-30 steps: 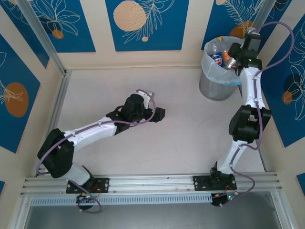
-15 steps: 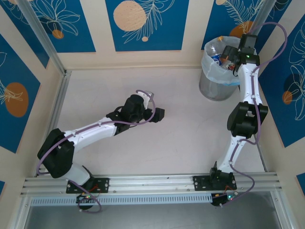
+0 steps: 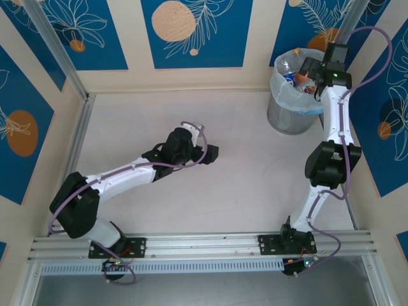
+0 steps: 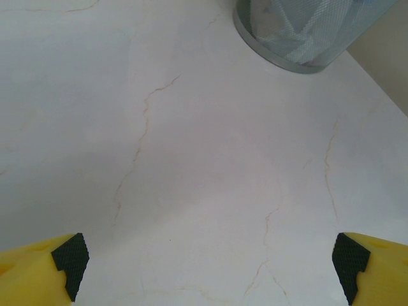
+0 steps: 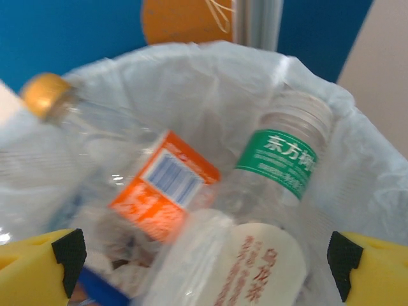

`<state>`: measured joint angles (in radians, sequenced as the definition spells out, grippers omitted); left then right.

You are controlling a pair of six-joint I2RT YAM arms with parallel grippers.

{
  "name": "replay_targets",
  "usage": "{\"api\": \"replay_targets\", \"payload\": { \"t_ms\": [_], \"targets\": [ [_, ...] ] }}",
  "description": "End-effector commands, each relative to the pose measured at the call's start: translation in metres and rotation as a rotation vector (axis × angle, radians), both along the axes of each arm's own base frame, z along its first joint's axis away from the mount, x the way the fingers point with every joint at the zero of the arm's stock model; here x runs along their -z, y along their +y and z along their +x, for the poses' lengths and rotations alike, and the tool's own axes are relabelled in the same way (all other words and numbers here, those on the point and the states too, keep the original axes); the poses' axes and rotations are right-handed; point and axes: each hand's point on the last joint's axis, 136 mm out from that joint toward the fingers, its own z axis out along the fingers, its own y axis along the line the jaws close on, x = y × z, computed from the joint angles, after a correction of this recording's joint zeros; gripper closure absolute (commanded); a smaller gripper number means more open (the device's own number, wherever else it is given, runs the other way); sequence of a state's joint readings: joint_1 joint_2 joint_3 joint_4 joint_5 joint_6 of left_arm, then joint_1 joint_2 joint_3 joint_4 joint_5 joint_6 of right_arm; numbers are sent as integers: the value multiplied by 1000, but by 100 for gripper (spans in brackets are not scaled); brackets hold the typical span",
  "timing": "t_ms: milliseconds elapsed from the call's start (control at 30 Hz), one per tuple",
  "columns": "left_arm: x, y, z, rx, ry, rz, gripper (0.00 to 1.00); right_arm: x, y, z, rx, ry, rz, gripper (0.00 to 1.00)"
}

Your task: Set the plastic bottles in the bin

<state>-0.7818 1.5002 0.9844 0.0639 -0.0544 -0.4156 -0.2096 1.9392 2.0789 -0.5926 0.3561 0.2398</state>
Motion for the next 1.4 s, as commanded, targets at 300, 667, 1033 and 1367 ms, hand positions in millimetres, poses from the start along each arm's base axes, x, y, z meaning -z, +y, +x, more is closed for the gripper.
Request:
{"api": "replay_targets", "payload": {
  "t_ms": [300, 667, 1033, 1367],
  "targets": [
    [-42, 145, 13, -429, -195, 168, 1, -105, 70, -50, -257, -386, 120, 1],
    [-39, 301, 2, -750, -288, 398, 1, -57, 131, -146, -492, -537, 211, 1],
    [27, 367, -1, -936, -230, 369, 1, 89, 183, -182, -665, -274, 84, 1],
    [57, 332, 37, -719, -268, 285, 1, 190, 179, -187, -546, -160, 64, 1]
  ]
}}
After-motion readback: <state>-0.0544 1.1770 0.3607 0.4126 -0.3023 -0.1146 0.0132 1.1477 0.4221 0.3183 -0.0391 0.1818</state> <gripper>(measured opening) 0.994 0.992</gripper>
